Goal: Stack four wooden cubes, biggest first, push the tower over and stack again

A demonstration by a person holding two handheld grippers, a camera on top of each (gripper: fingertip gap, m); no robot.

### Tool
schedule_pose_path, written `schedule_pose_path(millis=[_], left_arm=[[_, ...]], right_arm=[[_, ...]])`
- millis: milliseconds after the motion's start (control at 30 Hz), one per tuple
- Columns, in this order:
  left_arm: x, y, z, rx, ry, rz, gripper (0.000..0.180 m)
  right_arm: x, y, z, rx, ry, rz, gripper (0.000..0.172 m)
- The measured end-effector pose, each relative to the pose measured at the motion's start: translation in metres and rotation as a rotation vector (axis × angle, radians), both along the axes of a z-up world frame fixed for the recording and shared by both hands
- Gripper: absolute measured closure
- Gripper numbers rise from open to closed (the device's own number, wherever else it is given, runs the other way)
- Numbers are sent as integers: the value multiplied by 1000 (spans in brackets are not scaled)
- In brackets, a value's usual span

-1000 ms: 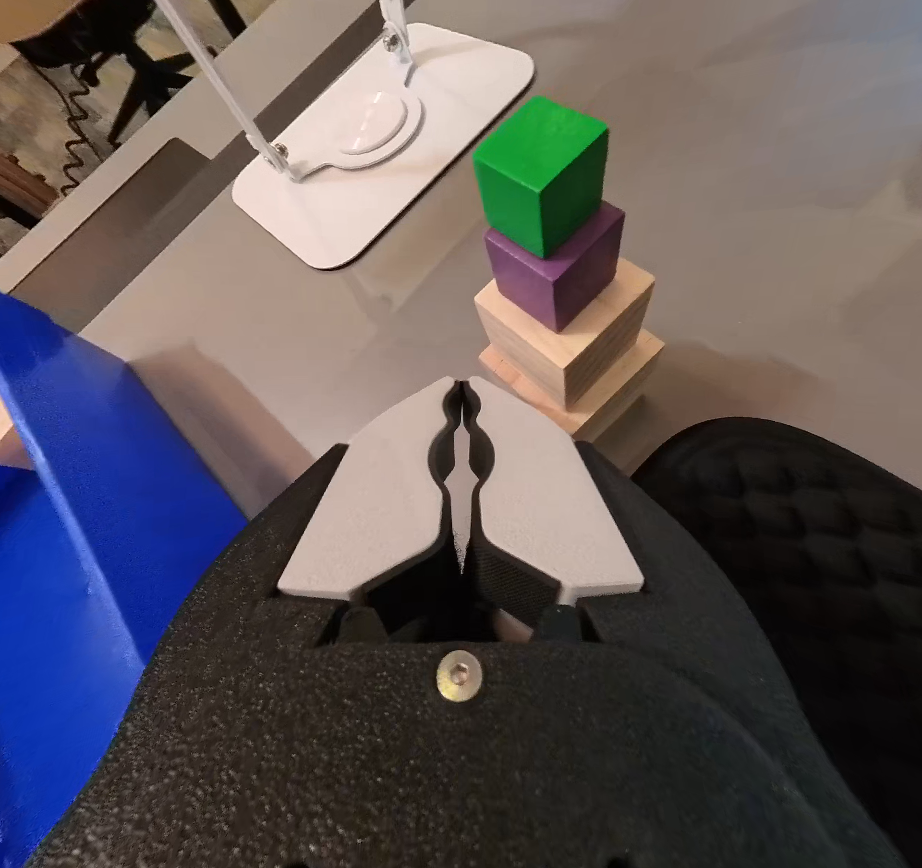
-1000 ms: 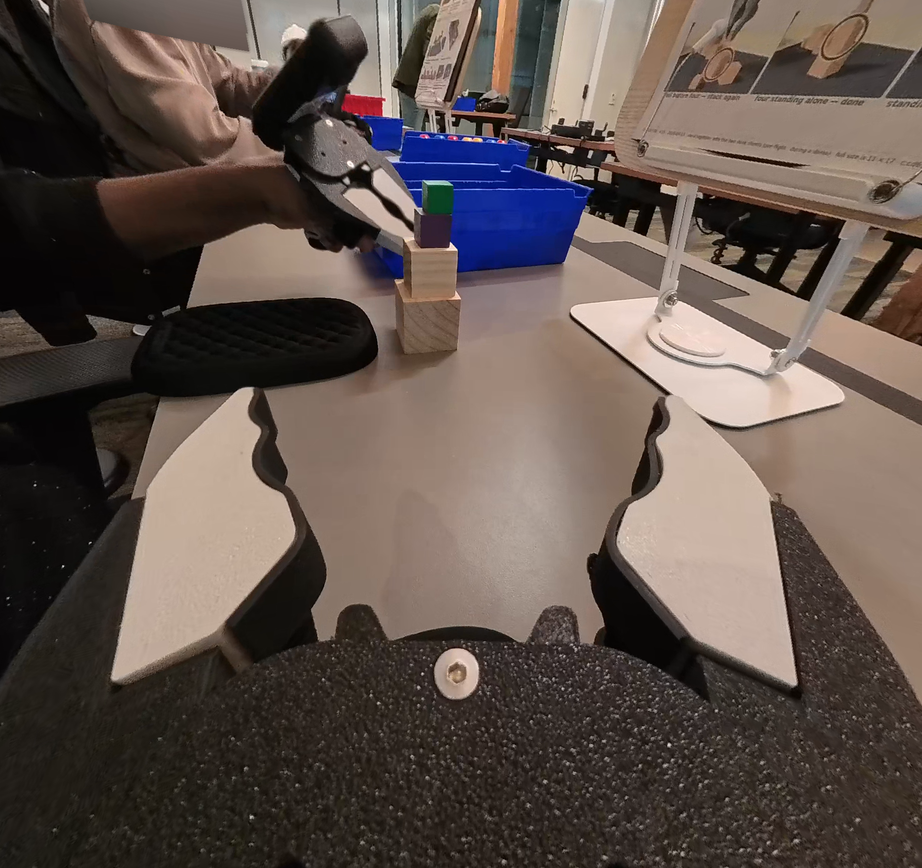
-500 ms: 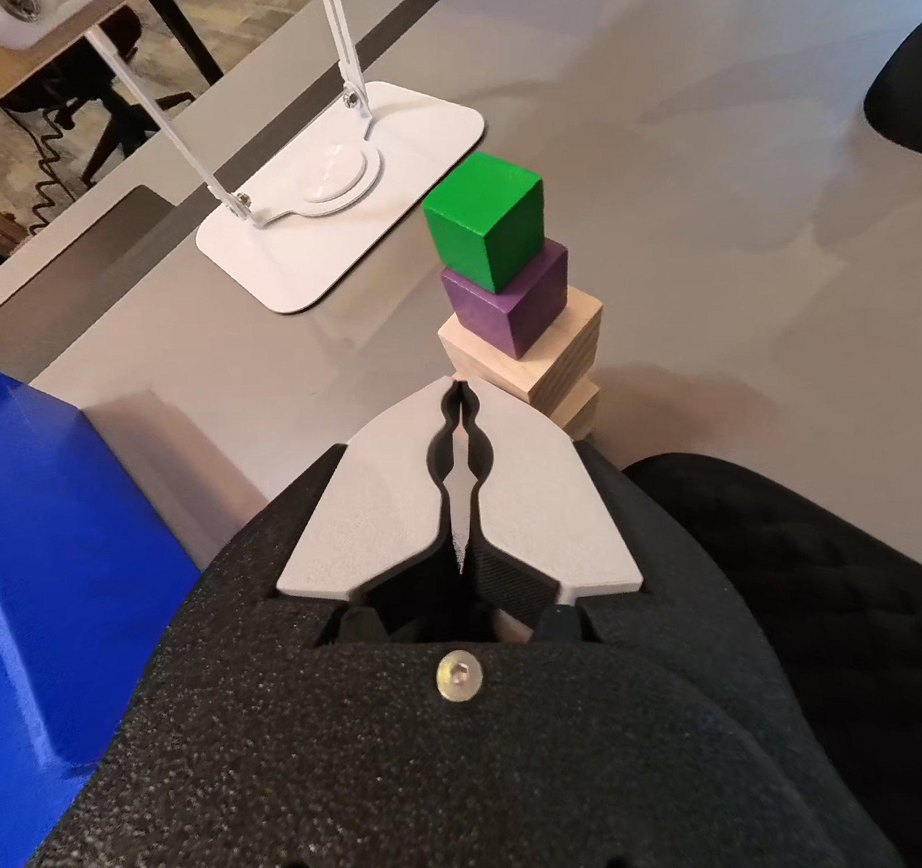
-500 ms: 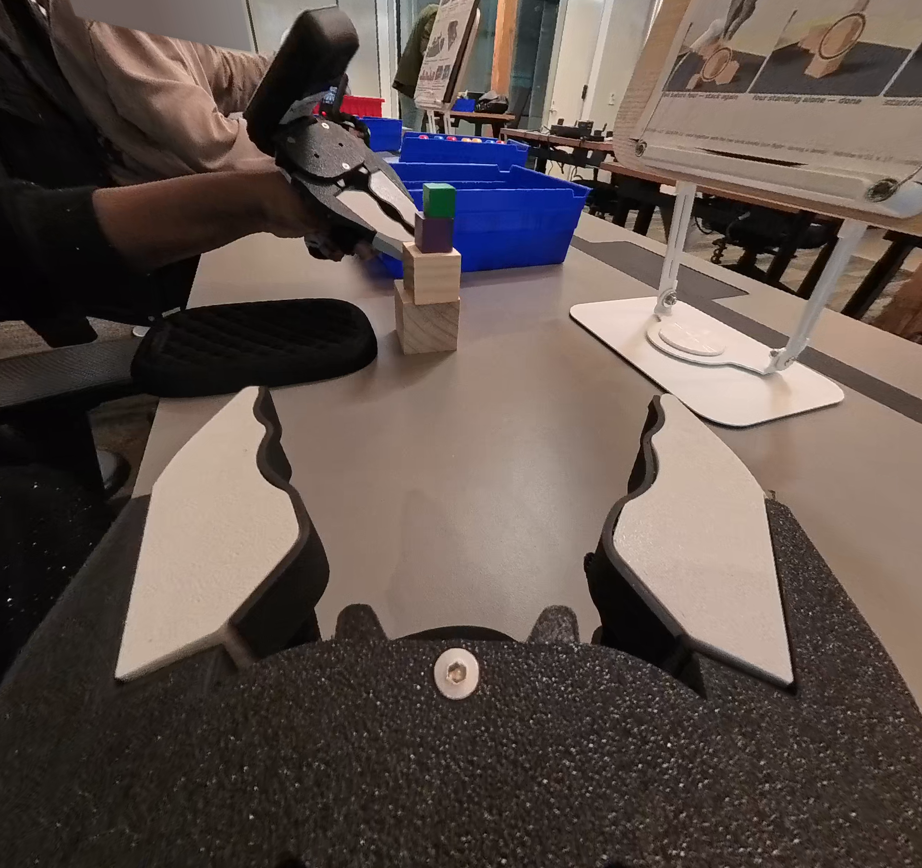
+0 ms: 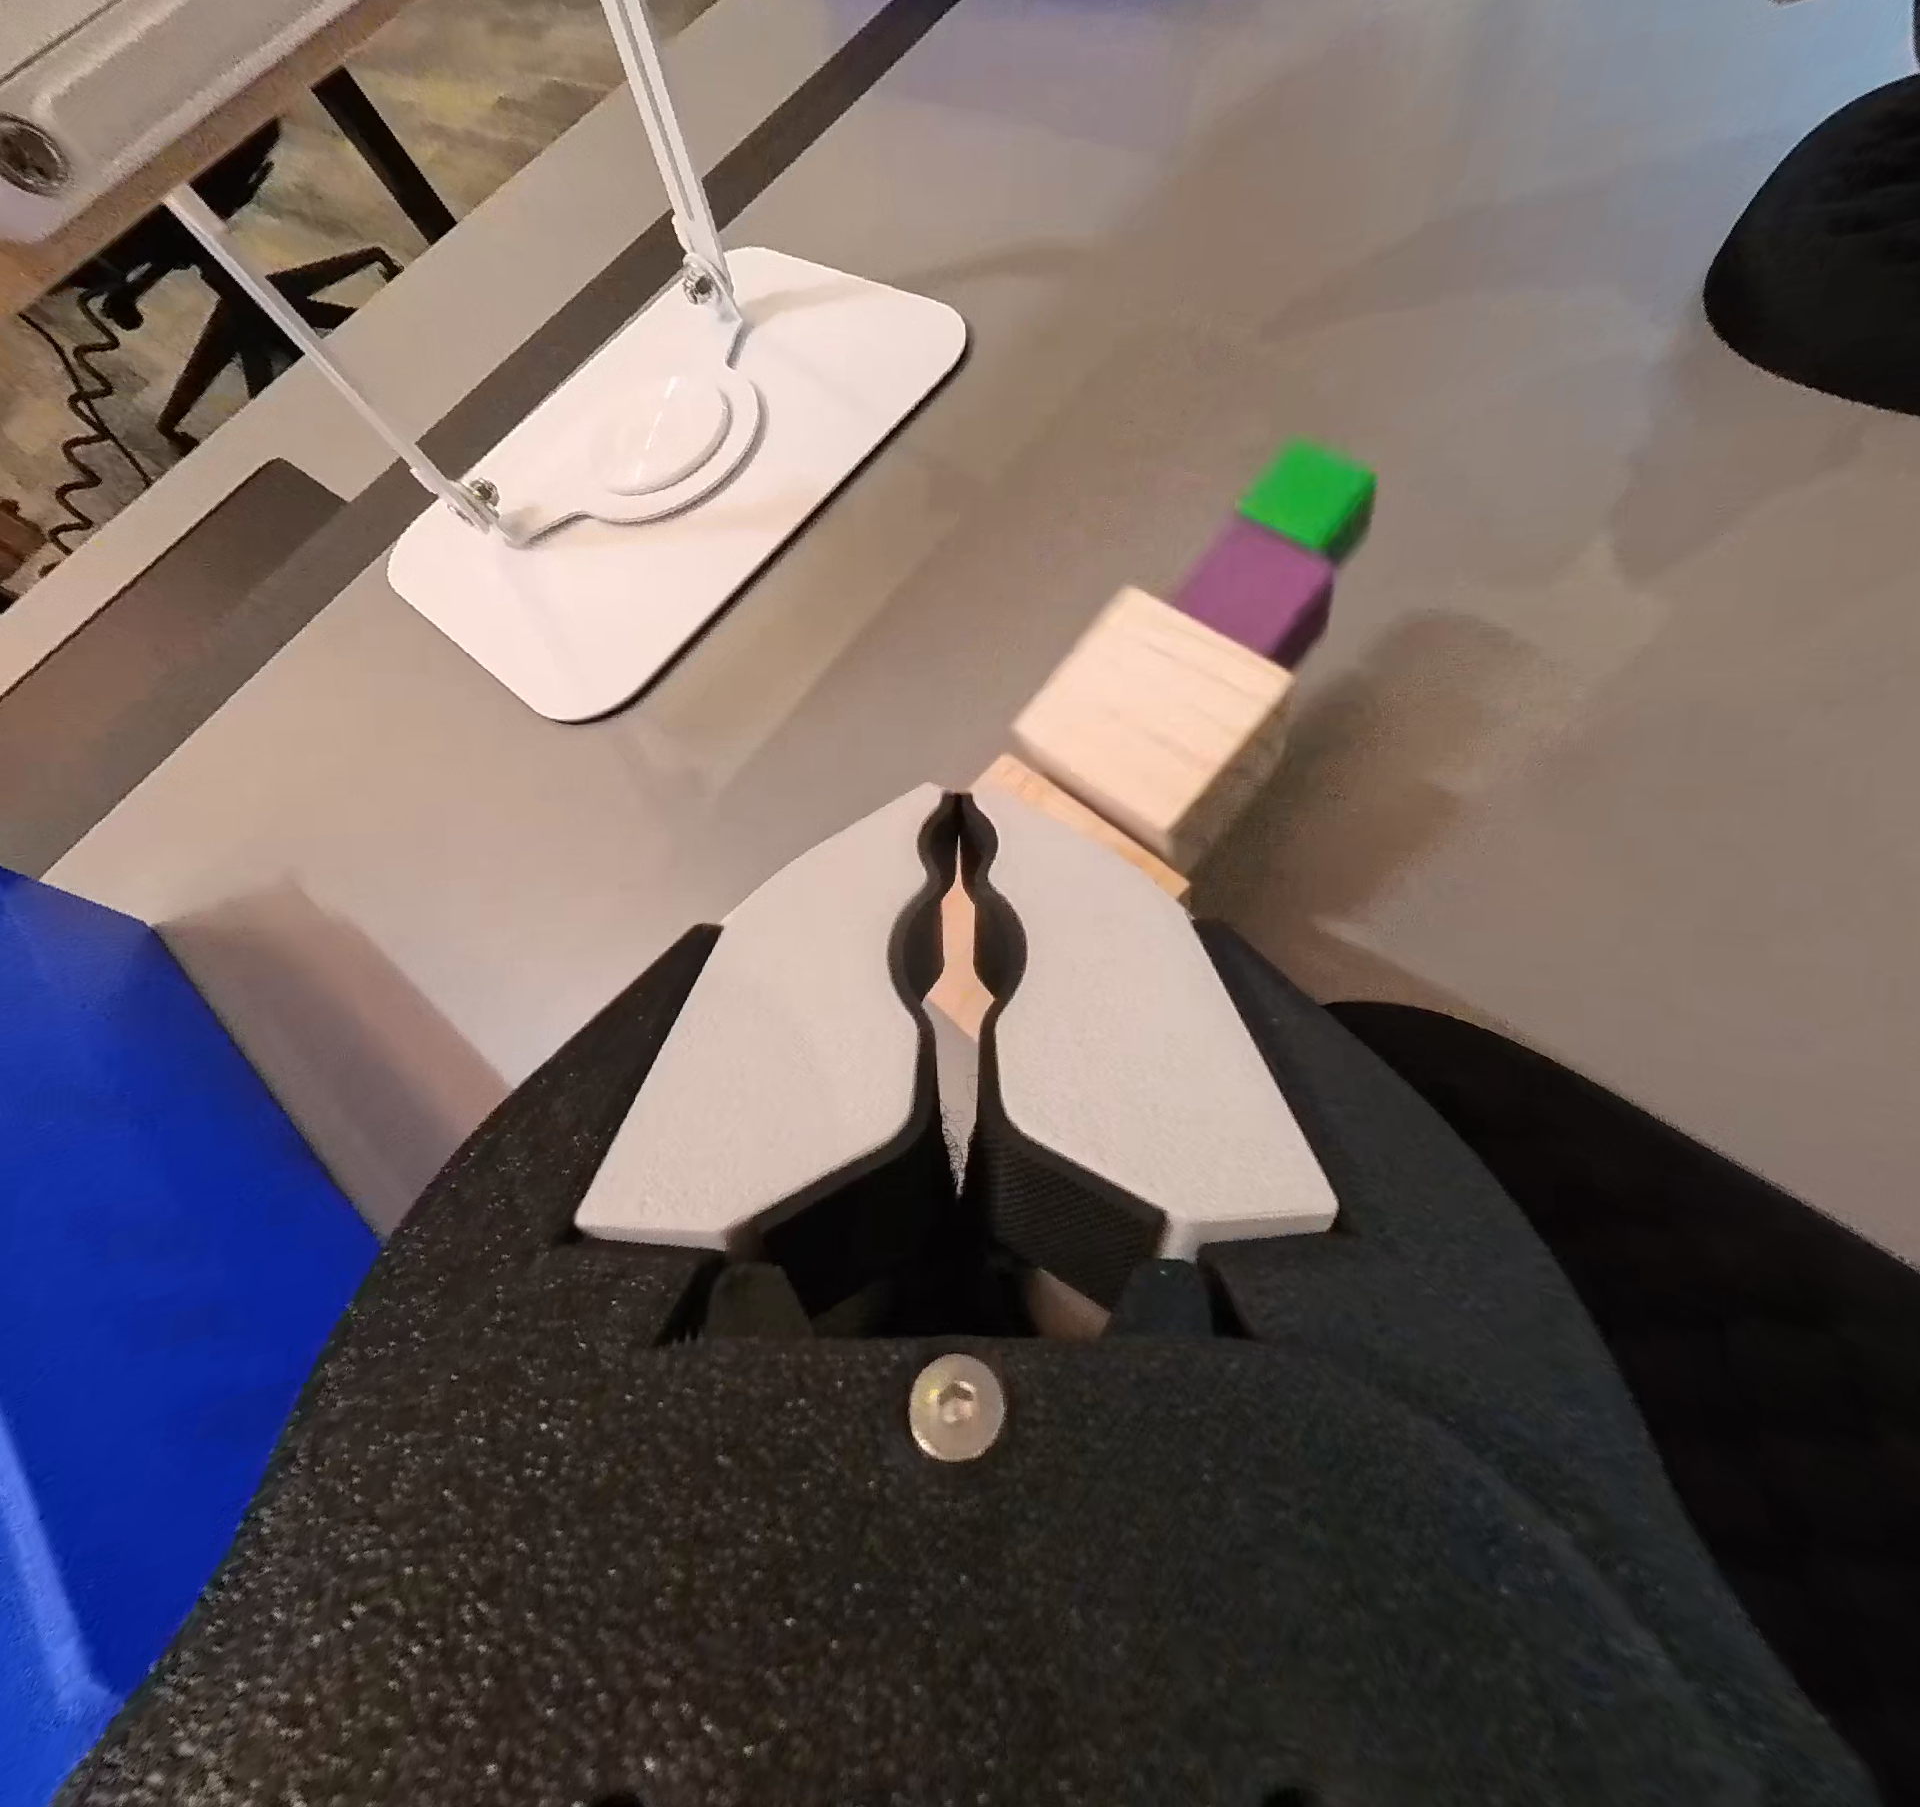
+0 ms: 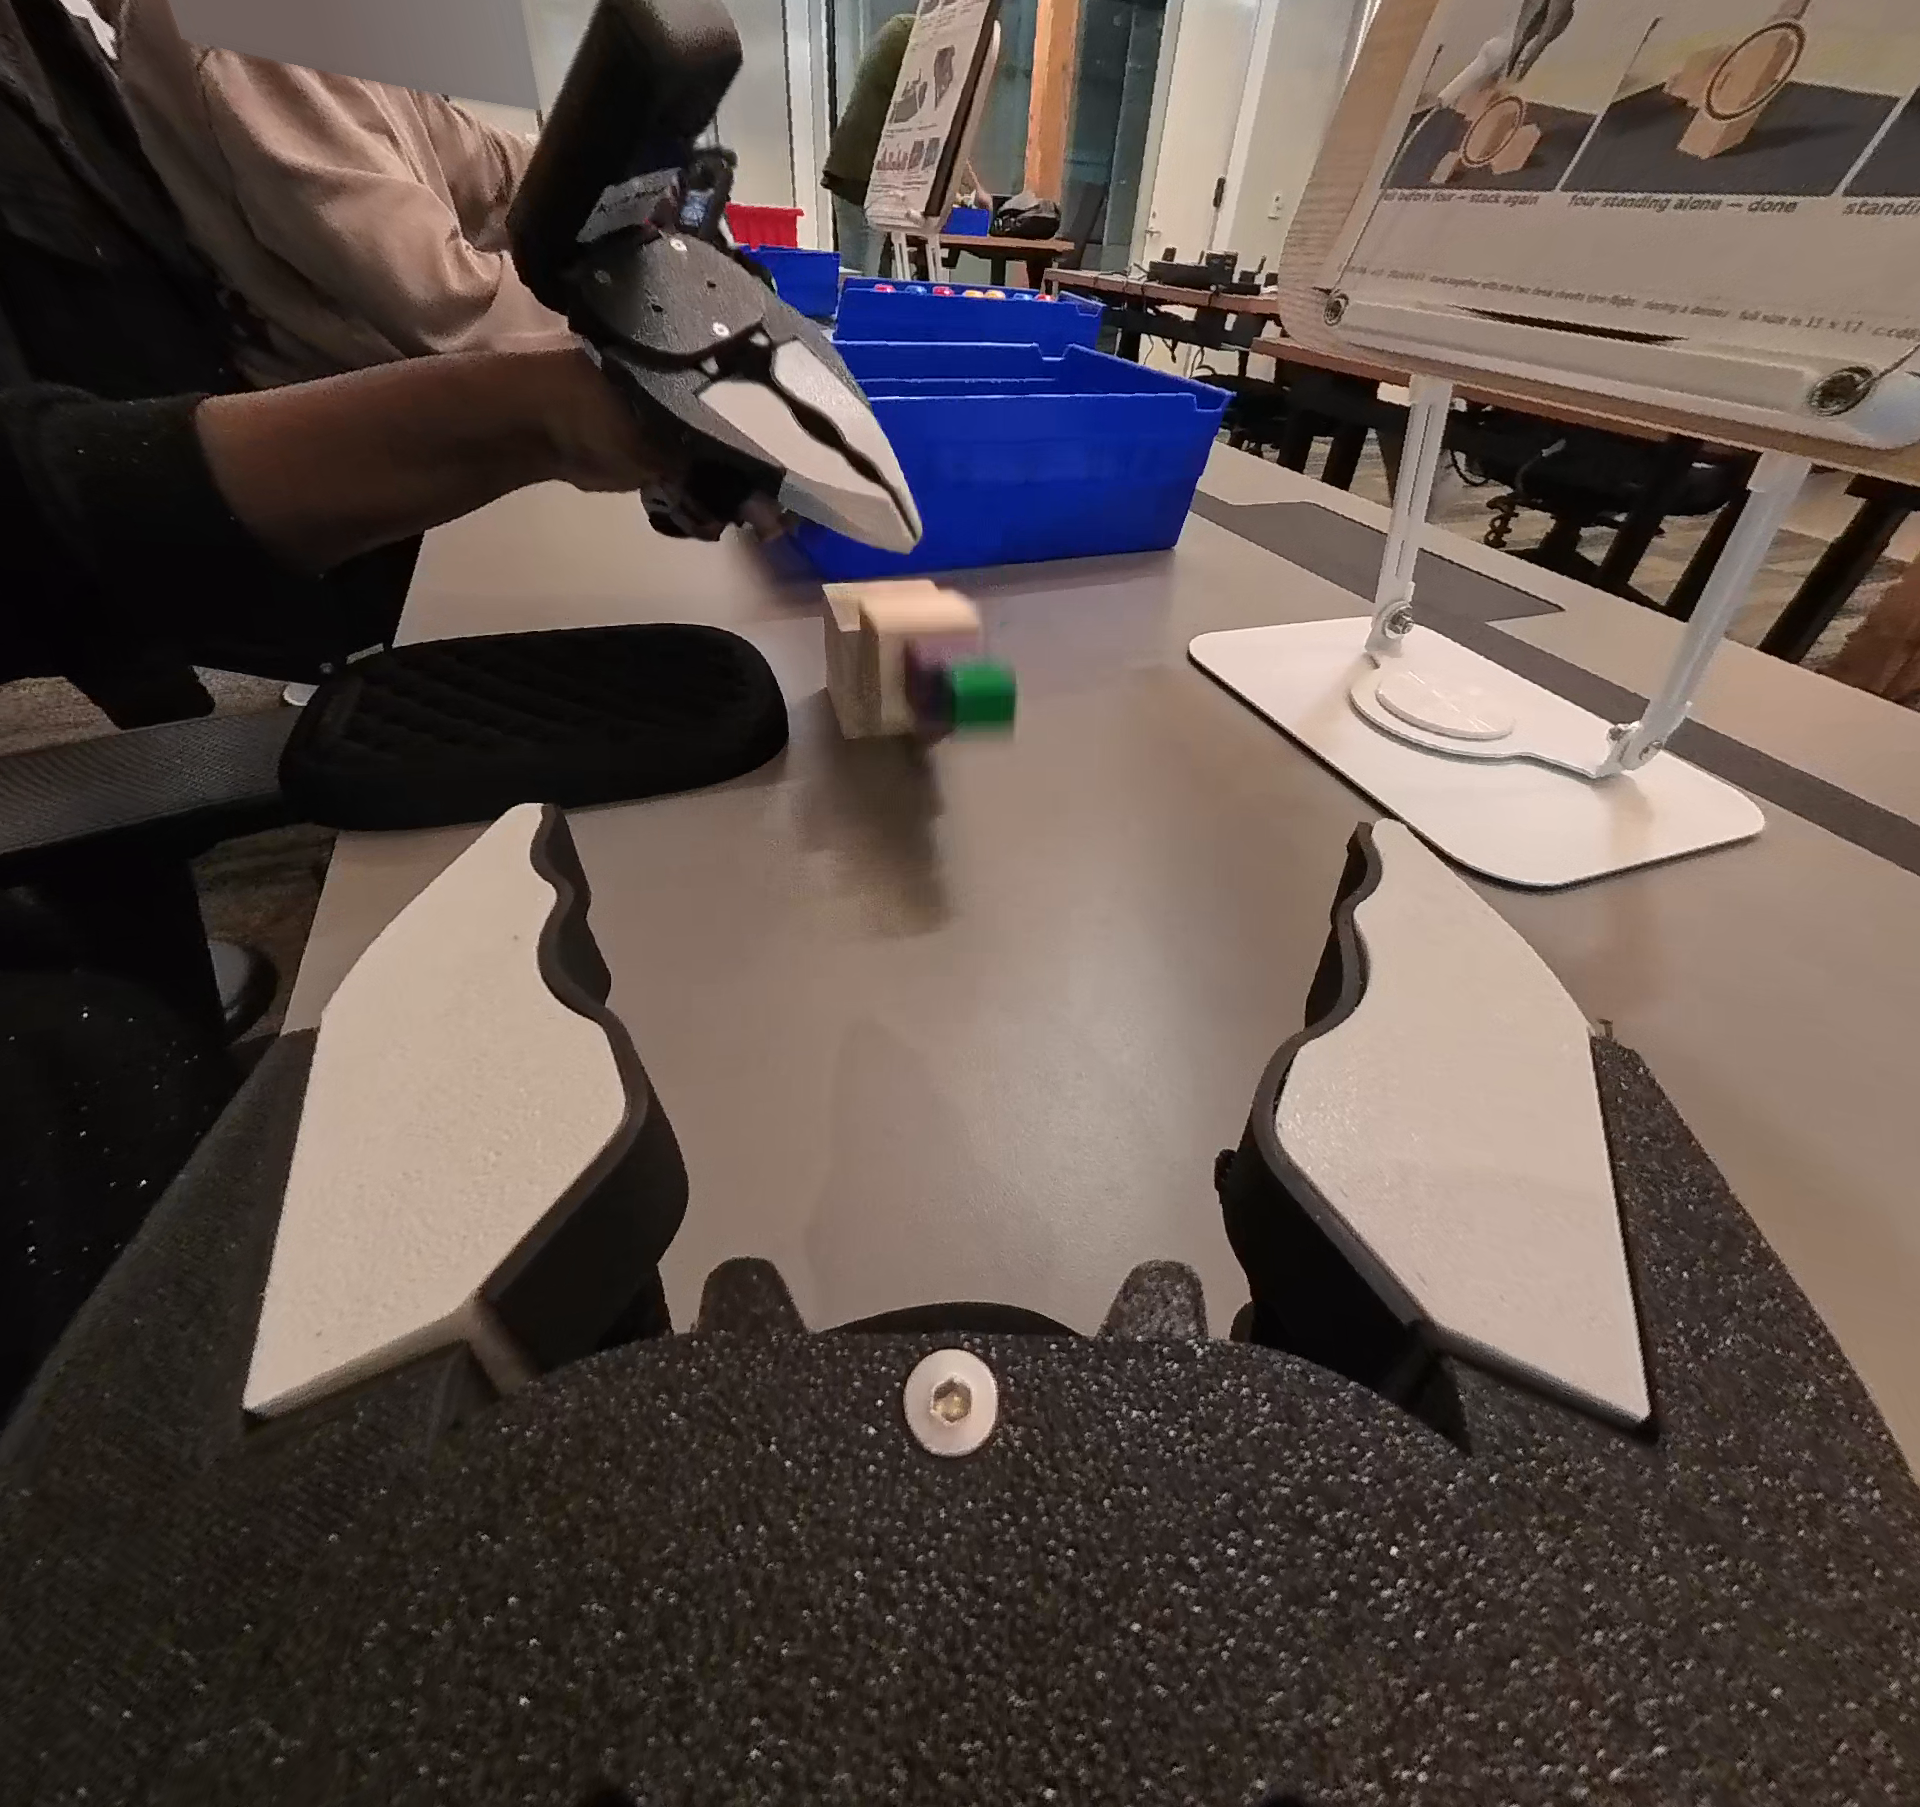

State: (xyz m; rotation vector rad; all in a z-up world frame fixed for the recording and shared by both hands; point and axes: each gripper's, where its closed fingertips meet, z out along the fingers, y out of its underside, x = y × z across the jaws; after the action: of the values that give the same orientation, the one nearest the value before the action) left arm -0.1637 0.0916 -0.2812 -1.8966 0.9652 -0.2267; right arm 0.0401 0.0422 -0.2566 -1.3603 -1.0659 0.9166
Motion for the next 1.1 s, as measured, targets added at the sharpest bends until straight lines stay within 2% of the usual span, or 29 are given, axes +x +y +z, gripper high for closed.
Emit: schedule_pose_path(millis=[267,300,400,433,500,567,767,933,1100], left_arm=[[-18,-7,9,0,-3,51,179],[-18,-10,11,-7,-10,44,152],[-13,-25,10,-83,14,-28,92],[-10,-32,8,-107,52,-88,81],[-11,-40,3,-107,186,-199,71],[-17,-43,-1,-151,320,-265,86],[-14,-31,0,-260,463,-411,86],[-6,-27,-15,-387,555,-540,98],[-4,-14,-29,-410,630,-570,102]], right_arm=[[0,0,1,0,7,2,40],[0,0,1,1,6,2,40],[0,-1,0,3,3,3,40],[0,-1,0,2,1,3,40],[0,-1,0,3,-2,5,40],[0,-2,0,8,-4,7,40],[-1,-3,-1,9,-7,17,41],[0,-4,1,6,6,27,41],[-1,-10,1,-4,10,80,41]])
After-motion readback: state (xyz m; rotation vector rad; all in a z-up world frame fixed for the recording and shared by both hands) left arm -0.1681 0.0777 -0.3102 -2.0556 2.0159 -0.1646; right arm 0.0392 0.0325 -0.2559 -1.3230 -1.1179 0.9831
